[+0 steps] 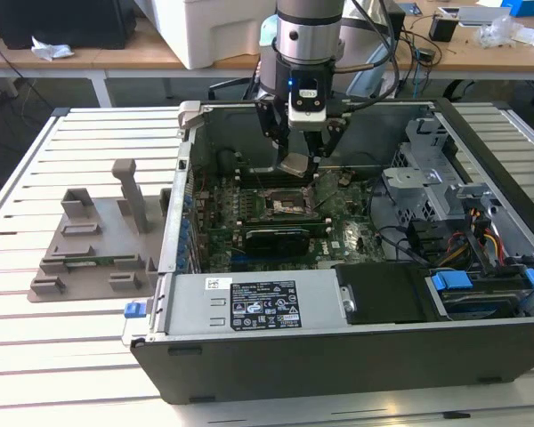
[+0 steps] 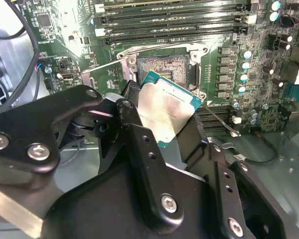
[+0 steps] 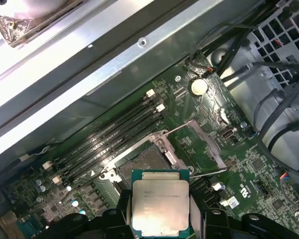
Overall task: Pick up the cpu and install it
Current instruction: 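Place the cpu into insertion slot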
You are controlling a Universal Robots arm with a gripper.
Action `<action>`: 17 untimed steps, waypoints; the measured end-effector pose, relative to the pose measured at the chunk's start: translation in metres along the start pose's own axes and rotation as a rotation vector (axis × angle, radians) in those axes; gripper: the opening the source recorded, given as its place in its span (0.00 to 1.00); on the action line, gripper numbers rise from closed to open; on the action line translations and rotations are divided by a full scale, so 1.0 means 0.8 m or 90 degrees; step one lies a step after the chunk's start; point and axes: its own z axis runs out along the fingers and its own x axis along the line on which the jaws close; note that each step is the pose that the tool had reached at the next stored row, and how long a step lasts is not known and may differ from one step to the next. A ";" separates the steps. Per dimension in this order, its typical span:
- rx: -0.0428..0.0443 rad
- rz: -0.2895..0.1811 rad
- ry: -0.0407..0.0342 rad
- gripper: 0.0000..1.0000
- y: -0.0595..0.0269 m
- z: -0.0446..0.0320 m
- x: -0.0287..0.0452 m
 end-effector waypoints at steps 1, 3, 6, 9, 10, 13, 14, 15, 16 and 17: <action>0.0001 0.004 0.0000 0.55 0.000 0.0000 0.0000; 0.0008 0.022 -0.0002 0.55 0.000 0.0000 0.0000; 0.0016 0.050 -0.0003 0.55 0.000 0.0000 0.0000; 0.0024 0.083 -0.0004 0.55 0.000 0.0000 0.0000; 0.0026 0.090 -0.0004 0.55 0.000 0.0000 0.0000; 0.0031 0.110 -0.0004 0.55 0.000 0.0000 0.0000; 0.0033 0.119 -0.0005 0.55 0.000 0.0000 0.0000; 0.0036 0.127 -0.0005 0.55 0.000 0.0000 0.0000; 0.0039 0.137 -0.0006 0.55 0.000 0.0001 0.0000; 0.0043 0.149 -0.0007 0.55 0.000 0.0000 0.0000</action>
